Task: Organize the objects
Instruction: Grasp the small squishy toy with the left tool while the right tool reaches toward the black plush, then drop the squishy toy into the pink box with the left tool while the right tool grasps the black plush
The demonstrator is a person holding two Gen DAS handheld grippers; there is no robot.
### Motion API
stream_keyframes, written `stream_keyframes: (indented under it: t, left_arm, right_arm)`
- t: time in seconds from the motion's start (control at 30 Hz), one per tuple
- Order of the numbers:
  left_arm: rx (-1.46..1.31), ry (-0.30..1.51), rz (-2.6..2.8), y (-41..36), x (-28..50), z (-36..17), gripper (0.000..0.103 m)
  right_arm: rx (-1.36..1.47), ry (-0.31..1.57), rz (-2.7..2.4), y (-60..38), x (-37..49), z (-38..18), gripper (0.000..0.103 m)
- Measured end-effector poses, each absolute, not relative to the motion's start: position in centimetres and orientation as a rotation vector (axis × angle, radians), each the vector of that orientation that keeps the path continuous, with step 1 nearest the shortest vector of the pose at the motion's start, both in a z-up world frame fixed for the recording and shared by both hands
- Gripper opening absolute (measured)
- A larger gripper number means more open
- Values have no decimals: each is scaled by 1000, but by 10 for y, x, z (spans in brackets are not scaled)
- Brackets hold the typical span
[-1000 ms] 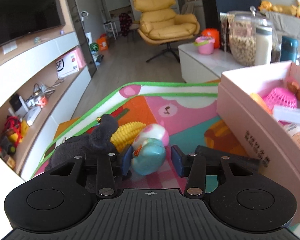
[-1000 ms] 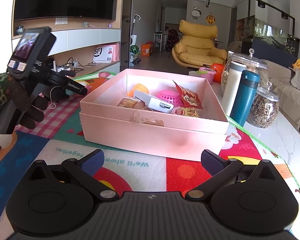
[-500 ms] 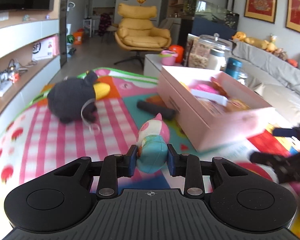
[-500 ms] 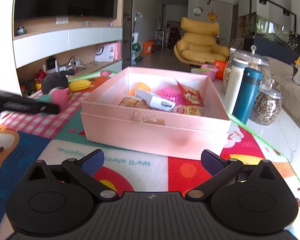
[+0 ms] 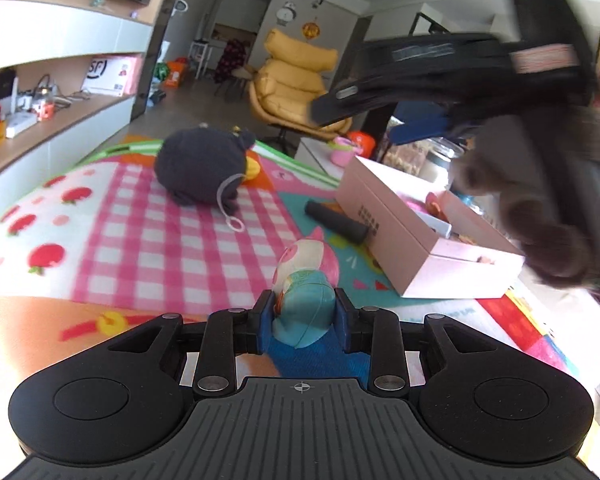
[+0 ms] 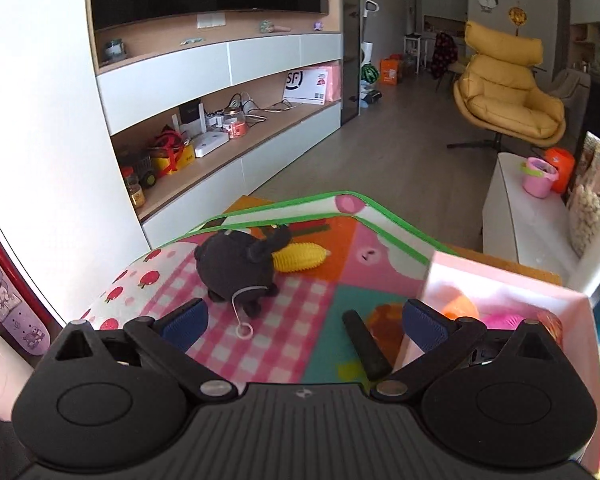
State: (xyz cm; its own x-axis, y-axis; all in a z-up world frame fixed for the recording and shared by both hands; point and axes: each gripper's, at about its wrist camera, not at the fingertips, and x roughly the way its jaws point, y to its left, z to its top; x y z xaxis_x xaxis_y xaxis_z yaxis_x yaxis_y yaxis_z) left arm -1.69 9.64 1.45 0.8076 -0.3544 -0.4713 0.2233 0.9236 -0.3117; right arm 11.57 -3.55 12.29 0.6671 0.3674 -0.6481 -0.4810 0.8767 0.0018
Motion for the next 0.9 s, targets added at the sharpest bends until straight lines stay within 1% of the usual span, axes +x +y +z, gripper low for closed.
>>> stream_keyframes:
  t: [0.13, 0.33, 0.37, 0.4, 0.43, 0.63, 0.9]
  left_arm:
    - [-184, 576, -236, 117, -25, 22, 34]
    - [-208, 611, -218, 132, -29, 20, 34]
    - [-217, 614, -218, 133, -29, 19, 34]
    - [-225, 617, -219, 134, -29, 18, 34]
    - [-233, 620, -223, 134, -29, 18, 34]
    - [-219, 628, -263, 120, -36, 20, 34]
    - [-77, 666, -333, 73, -50, 32, 34]
  right_arm:
    - [-204, 754, 501, 20, 150, 93, 103]
    - [-201, 815, 457, 72, 188, 55, 102]
    - [-203, 829, 455, 75, 192, 52, 96]
    - [-215, 844, 452, 77, 193, 50, 81]
    - [-222, 839, 450, 77, 191, 52, 81]
    - [-208, 803, 511, 42, 144, 82, 80]
    - [-209, 735, 570, -76, 17, 123, 80]
